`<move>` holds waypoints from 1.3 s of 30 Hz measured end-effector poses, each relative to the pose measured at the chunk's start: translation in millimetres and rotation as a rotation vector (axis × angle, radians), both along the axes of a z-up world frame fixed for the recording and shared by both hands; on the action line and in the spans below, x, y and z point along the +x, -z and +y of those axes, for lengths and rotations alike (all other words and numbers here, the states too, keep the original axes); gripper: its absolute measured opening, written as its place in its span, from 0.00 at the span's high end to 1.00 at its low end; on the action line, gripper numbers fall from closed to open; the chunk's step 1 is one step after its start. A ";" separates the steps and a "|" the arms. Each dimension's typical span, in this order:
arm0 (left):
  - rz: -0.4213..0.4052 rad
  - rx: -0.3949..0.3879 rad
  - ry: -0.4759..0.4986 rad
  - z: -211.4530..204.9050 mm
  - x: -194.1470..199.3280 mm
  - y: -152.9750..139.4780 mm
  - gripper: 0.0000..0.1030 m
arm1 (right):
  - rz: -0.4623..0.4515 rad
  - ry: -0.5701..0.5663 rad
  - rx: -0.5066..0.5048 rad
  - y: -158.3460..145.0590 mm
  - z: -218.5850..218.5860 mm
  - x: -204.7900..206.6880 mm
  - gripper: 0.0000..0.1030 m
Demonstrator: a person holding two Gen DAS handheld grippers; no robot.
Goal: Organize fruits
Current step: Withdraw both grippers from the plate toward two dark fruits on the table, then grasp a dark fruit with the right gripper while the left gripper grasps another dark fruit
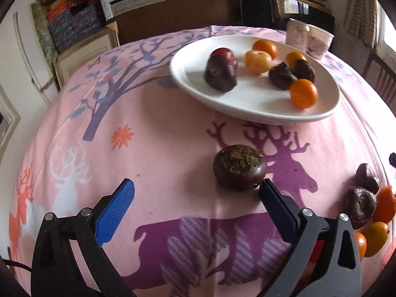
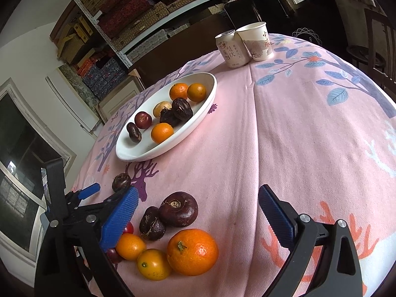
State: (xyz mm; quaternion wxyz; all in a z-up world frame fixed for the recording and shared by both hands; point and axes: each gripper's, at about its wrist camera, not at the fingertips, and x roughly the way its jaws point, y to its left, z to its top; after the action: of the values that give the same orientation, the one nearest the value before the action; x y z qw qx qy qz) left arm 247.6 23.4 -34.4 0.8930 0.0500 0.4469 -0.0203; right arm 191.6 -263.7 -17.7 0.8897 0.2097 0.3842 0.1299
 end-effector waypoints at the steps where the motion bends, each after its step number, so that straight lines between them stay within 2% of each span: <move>1: 0.014 -0.053 -0.015 8.4 -0.3 0.7 0.04 | -0.004 -0.015 -0.014 -0.7 3.2 -0.3 0.05; 2: 0.024 -0.092 -0.026 13.3 -0.4 1.4 0.04 | -0.007 -0.033 -0.033 -1.3 7.4 -0.9 0.05; 3: 0.022 -0.097 -0.029 13.9 -1.0 1.6 0.04 | -0.010 -0.055 -0.059 -1.7 13.0 -1.5 0.05; 7: 0.018 -0.024 -0.011 2.3 -1.8 2.4 0.04 | -0.004 -0.124 -0.151 1.1 32.2 -3.2 0.06; 11: 0.031 -0.053 -0.015 4.8 -1.1 3.8 0.04 | 0.021 -0.133 -0.159 5.8 33.6 -1.1 0.18; 14: 0.030 -0.039 -0.015 2.7 -0.9 4.2 0.04 | 0.052 -0.146 -0.177 11.6 37.6 1.6 0.26; 18: 0.030 -0.043 -0.016 3.2 -0.5 4.2 0.04 | 0.052 -0.132 -0.231 11.8 36.6 3.8 0.29; 21: 0.030 -0.042 -0.016 3.2 -0.4 4.2 0.04 | 0.057 -0.027 -0.338 11.6 23.9 11.1 0.30; 23: 0.030 -0.040 -0.017 3.3 -0.3 4.1 0.04 | 0.060 -0.032 -0.315 12.6 19.5 13.4 0.30; 27: 0.029 -0.040 -0.017 3.3 -0.4 4.3 0.04 | 0.044 -0.098 -0.356 13.7 36.0 15.3 0.30; 39: 0.018 -0.058 0.020 -7.0 10.1 2.5 0.04 | 0.042 -0.103 -0.360 13.7 38.3 20.2 0.31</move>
State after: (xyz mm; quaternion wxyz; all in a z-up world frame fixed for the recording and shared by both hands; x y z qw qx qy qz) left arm 257.7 16.4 -36.9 0.8898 0.0283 0.4535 -0.0425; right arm 211.8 -225.4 -31.4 0.8969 0.0298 0.4299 0.0998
